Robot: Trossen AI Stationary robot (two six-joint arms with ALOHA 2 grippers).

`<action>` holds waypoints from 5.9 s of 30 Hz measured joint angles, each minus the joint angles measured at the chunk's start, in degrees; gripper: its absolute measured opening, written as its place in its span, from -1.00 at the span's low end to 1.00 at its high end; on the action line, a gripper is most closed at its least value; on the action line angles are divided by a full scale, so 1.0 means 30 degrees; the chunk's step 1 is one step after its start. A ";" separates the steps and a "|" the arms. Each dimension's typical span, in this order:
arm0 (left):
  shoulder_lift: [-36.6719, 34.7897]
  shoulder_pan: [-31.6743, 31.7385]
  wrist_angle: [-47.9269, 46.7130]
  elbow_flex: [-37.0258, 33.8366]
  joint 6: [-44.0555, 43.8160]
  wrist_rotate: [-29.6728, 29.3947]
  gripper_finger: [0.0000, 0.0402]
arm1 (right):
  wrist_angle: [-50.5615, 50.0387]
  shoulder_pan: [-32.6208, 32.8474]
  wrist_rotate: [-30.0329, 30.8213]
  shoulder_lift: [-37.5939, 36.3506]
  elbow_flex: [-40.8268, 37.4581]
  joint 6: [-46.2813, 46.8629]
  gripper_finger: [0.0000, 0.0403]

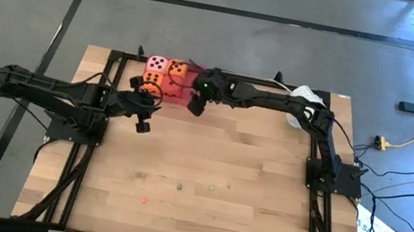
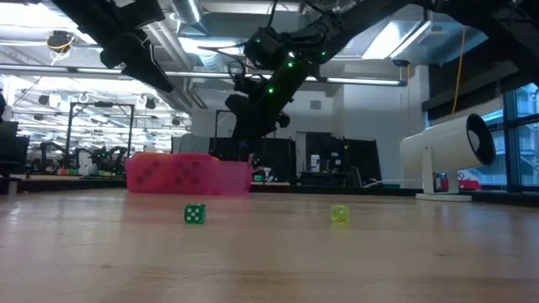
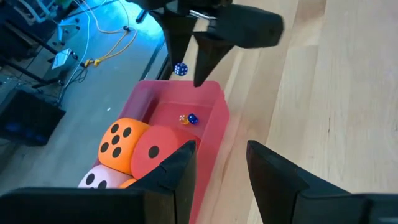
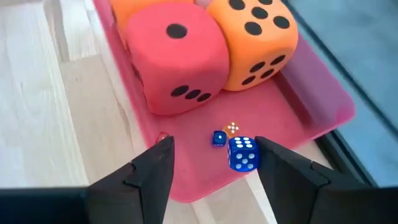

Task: Pick & Place Dice
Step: Put the small blue die into the red bin, then put the small orange die into the red bin

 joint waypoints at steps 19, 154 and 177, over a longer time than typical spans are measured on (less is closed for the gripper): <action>0.0000 0.0000 0.0444 0.0007 -0.0007 0.0015 -0.32 | -0.0052 0.2280 0.2472 0.0372 0.0015 -0.2481 0.09; 0.4337 -0.9577 1.0705 -0.4481 -0.8503 0.8532 -0.32 | -0.0786 0.7289 -0.1172 -1.2084 -1.3653 -0.1321 -0.12; 1.2003 -1.3719 1.7072 -0.4488 -0.5209 1.0479 -0.32 | -0.0149 0.6812 -0.1171 -1.2056 -1.3653 -0.2905 -0.12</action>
